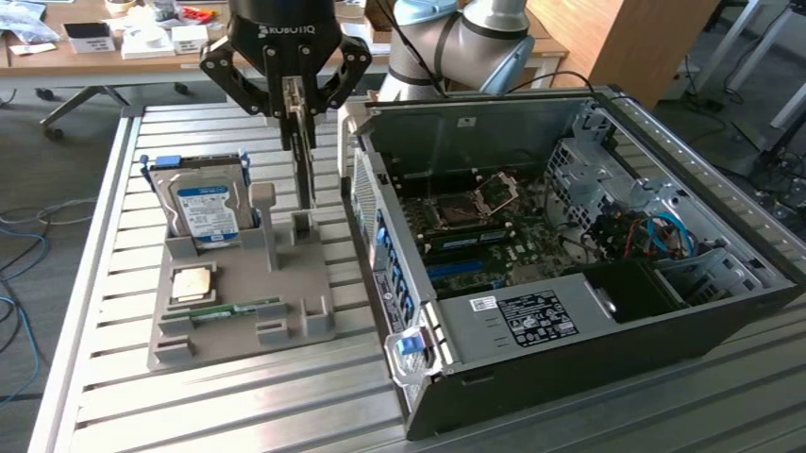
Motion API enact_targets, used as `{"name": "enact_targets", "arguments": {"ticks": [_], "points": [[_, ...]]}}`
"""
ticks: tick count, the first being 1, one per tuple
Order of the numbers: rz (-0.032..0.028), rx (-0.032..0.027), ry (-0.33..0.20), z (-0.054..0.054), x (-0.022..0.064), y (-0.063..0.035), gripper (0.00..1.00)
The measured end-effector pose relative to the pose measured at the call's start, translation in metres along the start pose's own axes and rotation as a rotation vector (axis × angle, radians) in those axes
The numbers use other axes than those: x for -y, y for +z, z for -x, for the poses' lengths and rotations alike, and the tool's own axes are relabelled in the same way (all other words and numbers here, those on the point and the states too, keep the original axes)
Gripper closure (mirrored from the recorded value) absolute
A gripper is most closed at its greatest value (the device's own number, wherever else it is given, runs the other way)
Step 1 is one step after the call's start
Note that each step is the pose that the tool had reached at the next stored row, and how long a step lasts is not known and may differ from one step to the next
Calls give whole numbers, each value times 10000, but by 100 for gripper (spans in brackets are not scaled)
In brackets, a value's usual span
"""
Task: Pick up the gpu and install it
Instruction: 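Pick up the gpu and move the gpu toward the slot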
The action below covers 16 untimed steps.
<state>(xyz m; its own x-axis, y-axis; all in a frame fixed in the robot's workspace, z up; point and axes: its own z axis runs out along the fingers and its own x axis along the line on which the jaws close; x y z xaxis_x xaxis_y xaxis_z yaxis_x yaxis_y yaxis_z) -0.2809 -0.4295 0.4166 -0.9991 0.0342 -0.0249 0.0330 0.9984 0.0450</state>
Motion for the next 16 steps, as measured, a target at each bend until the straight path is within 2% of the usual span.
{"name": "enact_targets", "arguments": {"ticks": [10,16], "points": [[1,1,1,2,-2,-25,73],[2,1,0,42,-3,-23,73]]}}
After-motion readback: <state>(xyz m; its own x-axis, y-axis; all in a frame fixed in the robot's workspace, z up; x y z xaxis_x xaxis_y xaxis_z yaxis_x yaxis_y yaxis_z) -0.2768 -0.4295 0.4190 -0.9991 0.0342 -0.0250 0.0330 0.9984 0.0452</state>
